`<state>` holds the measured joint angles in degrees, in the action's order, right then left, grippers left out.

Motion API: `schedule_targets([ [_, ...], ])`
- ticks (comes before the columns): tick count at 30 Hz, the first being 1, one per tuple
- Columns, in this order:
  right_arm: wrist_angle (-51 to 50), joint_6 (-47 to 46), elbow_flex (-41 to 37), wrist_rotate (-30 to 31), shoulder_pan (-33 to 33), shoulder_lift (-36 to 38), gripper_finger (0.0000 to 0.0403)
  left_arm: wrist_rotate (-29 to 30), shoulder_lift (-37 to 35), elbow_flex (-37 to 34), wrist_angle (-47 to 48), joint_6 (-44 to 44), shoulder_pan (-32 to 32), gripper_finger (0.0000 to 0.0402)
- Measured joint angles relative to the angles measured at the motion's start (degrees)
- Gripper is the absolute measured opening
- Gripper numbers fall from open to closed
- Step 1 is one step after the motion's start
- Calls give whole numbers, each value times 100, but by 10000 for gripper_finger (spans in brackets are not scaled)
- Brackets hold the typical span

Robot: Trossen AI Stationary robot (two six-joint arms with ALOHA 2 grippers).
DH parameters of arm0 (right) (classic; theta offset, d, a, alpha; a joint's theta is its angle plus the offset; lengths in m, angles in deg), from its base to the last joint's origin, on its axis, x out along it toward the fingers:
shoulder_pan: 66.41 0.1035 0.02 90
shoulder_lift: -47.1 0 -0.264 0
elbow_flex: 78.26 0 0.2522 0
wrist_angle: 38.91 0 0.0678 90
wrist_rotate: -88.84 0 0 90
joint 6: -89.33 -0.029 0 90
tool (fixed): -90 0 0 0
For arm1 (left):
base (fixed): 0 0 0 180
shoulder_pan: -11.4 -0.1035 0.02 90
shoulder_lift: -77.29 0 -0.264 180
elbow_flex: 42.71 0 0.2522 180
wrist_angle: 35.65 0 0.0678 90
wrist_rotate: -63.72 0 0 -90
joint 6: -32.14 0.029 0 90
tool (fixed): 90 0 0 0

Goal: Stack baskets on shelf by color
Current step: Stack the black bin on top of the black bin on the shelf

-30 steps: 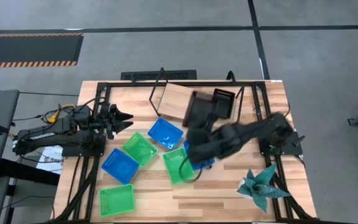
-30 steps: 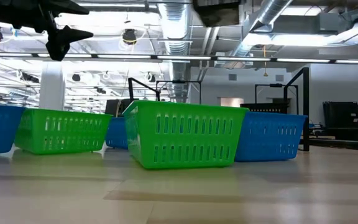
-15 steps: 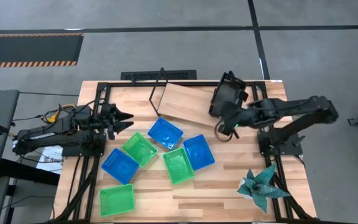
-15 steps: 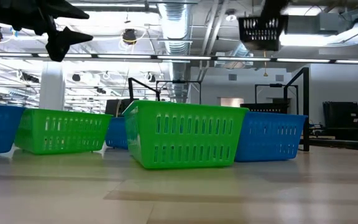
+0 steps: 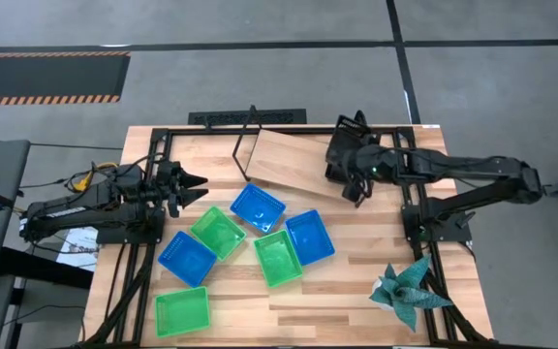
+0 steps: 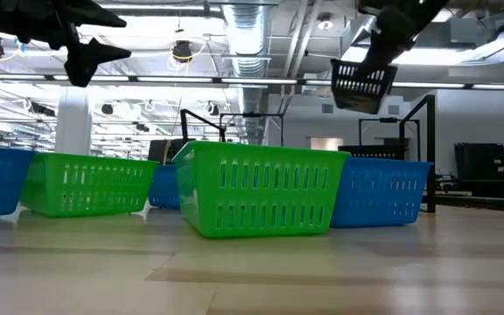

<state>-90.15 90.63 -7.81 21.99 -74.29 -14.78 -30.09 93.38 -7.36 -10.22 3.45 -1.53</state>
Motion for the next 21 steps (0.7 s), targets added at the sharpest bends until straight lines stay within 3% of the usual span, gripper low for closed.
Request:
schedule_targets([
  [8,-160,324,-2,-138,-418,-211,22,23,0,0,1,11,0,227],
  [21,-100,815,-31,-1136,-1240,-261,22,162,0,0,3,38,0,227],
])
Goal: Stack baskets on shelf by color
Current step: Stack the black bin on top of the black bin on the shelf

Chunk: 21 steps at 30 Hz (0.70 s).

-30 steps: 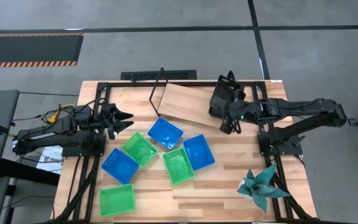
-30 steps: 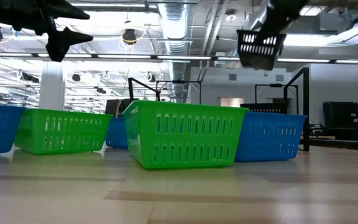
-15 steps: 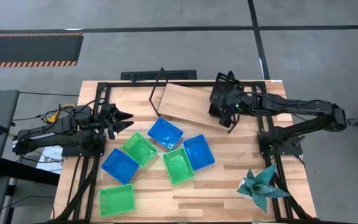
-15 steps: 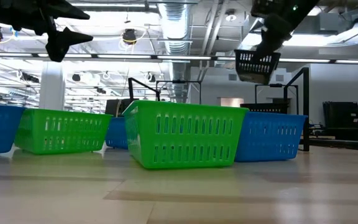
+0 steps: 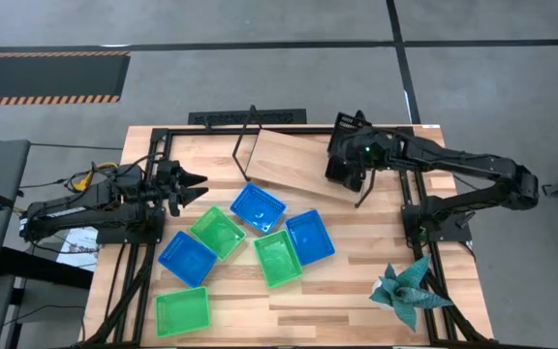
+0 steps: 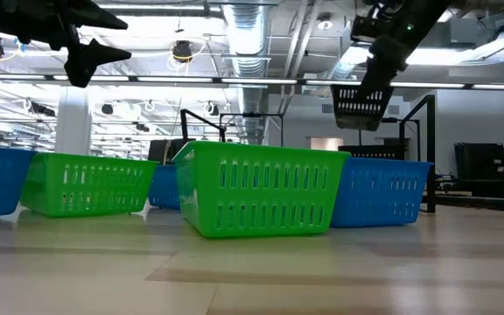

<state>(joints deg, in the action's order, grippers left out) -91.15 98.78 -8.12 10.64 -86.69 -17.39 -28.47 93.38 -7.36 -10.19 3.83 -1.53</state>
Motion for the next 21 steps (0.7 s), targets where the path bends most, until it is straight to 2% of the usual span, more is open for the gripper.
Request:
schedule_targets([
  [8,-107,2,0,-2,3,0,15,4,0,0,0,2,0,227],
  [15,-107,7,-30,-2,-3,3,26,4,0,0,0,4,-2,227],
  [21,156,36,-579,1,-24,88,18,10,0,0,-3,4,0,227],
])
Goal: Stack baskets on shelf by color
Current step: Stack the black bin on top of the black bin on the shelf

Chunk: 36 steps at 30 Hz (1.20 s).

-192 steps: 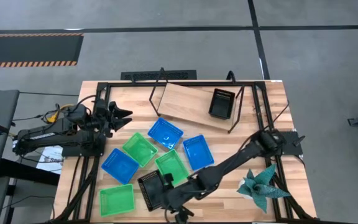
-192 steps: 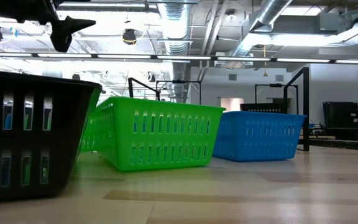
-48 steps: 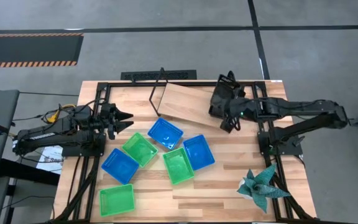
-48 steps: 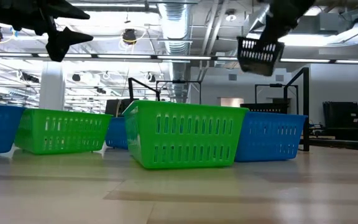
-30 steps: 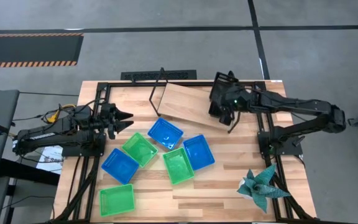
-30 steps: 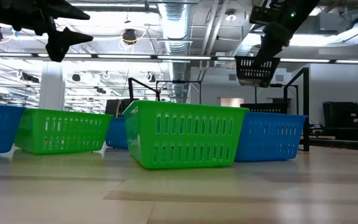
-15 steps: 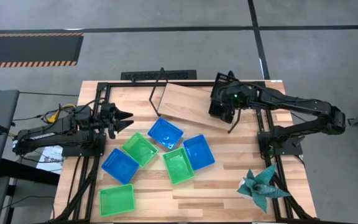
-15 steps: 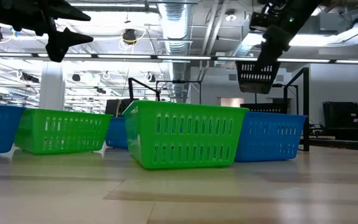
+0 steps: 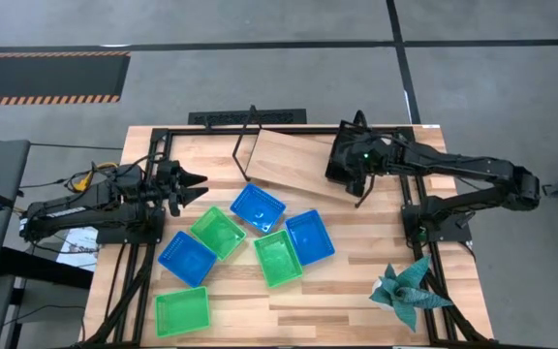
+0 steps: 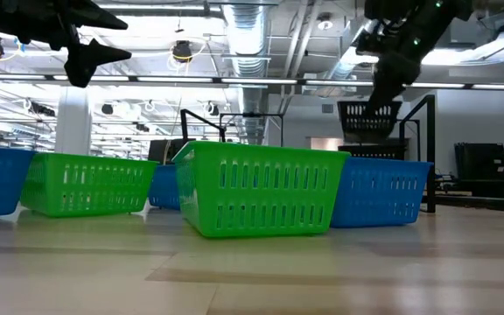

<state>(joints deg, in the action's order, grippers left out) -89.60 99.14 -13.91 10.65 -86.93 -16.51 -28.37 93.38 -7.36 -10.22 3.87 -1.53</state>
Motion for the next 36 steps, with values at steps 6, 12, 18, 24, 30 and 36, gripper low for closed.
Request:
schedule_targets([
  [6,146,60,-46,-1,-26,-1,23,147,0,0,-29,0,-2,227],
  [12,142,109,-46,-22,-25,-14,25,147,0,0,-80,-4,0,227],
  [18,231,20,-188,-156,-25,-34,19,146,0,0,-78,-7,-2,227],
  [24,232,-98,-346,-158,-25,-36,29,145,0,0,-80,-9,-2,227],
  [30,242,-93,-347,-218,-25,-36,25,145,0,0,-80,-13,-2,227],
  [36,229,-194,-348,-458,-14,-36,21,145,0,0,-80,-37,-1,227],
])
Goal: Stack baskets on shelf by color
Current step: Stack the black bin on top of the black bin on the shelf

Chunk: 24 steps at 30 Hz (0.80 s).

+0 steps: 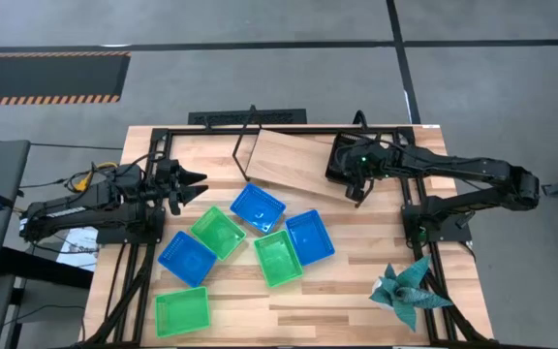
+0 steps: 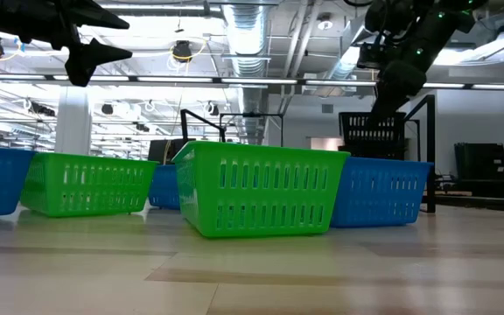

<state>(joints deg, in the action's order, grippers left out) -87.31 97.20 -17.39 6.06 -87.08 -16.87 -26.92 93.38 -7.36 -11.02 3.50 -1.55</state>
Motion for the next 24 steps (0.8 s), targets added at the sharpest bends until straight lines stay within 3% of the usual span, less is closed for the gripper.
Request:
schedule_targets([
  [16,-244,-189,-4,0,0,-9,47,0,0,0,0,4,0,227],
  [24,-291,-141,-4,17,0,-9,83,0,0,0,-2,4,0,227],
])
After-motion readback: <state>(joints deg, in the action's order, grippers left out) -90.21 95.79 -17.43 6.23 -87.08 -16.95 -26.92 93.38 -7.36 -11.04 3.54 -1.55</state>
